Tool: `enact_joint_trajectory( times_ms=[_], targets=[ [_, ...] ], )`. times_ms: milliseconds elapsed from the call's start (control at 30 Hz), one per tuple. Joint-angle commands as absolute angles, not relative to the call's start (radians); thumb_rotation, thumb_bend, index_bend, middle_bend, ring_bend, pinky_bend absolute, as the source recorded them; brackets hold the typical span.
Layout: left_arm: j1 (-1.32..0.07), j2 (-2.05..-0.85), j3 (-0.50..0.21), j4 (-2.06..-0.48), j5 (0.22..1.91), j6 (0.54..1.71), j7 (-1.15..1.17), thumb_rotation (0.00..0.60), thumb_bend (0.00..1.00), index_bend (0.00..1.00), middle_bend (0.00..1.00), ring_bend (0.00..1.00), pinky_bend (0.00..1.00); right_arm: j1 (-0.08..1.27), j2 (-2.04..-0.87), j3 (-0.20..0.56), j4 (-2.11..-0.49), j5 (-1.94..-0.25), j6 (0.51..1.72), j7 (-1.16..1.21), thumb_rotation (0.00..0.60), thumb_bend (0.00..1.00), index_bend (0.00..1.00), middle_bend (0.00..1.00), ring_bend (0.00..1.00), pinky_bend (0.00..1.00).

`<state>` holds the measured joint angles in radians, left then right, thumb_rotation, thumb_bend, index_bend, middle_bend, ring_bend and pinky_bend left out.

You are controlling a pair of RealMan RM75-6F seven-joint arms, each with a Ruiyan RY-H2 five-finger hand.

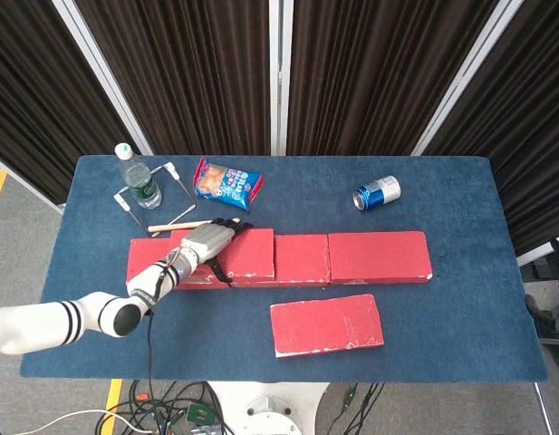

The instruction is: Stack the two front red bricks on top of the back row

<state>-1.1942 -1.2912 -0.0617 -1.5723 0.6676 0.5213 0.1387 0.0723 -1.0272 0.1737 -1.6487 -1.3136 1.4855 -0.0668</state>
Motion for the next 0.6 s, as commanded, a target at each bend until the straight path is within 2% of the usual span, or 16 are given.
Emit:
enact_joint_trajectory(
  times_ms=[33, 233, 600],
  targets=[
    [-1.198, -1.291, -0.059, -1.571, 0.672, 0.516, 0.137, 0.600, 0.10, 0.01, 0.28, 0.03, 0.03, 0.072, -1.028, 0.172, -1.648, -1.313, 1.484, -0.068, 0.600, 0.20, 0.00, 0.00, 0.00, 0.00],
    [-1.197, -1.290, -0.061, -1.576, 0.682, 0.516, 0.122, 0.600, 0.10, 0.02, 0.26, 0.03, 0.01, 0.072, -1.031, 0.171, -1.644, -1.313, 1.483, -0.064, 0.600, 0.20, 0.00, 0.00, 0.00, 0.00],
    [-1.189, -1.283, -0.066, -1.577, 0.712, 0.505, 0.087, 0.600, 0.09, 0.01, 0.08, 0.00, 0.00, 0.072, -1.030, 0.171, -1.644, -1.309, 1.480, -0.065, 0.600, 0.20, 0.00, 0.00, 0.00, 0.00]
  ],
)
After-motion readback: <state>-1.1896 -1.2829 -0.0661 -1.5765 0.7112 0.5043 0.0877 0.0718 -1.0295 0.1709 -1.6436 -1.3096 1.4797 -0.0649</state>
